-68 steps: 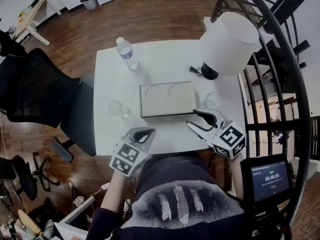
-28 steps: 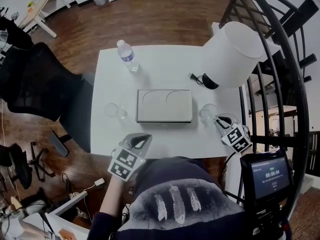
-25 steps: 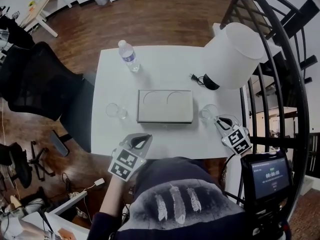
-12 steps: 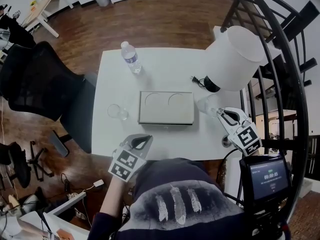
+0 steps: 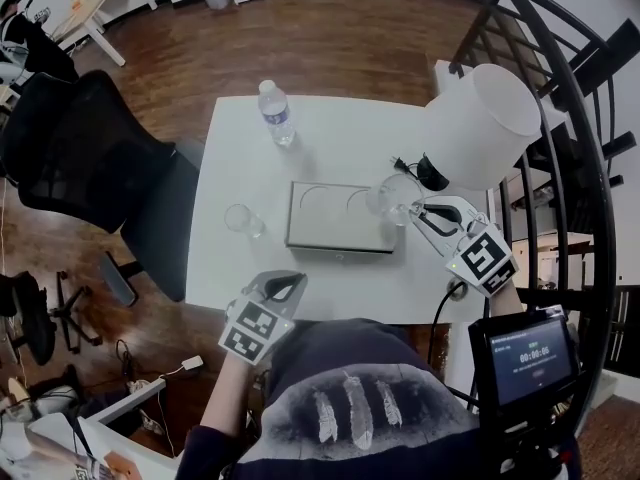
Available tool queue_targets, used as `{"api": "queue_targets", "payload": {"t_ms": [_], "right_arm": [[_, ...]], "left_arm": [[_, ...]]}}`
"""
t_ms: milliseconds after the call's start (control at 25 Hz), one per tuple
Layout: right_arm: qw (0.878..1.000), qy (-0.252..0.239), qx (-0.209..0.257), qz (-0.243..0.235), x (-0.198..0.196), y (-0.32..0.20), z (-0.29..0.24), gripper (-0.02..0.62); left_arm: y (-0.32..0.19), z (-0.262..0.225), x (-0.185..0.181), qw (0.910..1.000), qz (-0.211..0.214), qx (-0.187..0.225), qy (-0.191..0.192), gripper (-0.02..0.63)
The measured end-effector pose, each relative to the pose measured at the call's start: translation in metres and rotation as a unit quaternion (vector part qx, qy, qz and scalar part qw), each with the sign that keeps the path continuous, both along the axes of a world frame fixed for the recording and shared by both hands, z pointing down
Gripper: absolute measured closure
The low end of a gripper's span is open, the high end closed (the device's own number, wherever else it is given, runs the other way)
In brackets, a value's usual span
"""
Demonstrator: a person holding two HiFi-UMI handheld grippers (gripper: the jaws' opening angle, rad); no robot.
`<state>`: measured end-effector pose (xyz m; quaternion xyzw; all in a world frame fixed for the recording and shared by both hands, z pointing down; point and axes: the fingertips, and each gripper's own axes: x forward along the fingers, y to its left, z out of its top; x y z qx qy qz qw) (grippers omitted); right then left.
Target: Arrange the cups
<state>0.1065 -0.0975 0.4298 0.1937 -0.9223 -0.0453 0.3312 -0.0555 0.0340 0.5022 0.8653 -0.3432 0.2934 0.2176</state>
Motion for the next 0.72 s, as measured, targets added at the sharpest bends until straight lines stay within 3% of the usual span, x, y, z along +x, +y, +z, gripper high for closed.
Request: {"api": "queue_targets", "payload": {"t_ms": [280,720], "right_arm": [[0.998,0.034,-0.026,-0.034,-0.027,-0.009,0.032,0.551],[0.994,0.081,-0.058,-0.042,-0.029,-0.012,0.071,0.551]], "left_arm": [[-0.001,0.0,-0.015,0.9998,-0.018,0.0,0.003,0.606],[-0.005,0.0,-0.019,0.9998,-0.017,-0.003,0.002,0.606]]}}
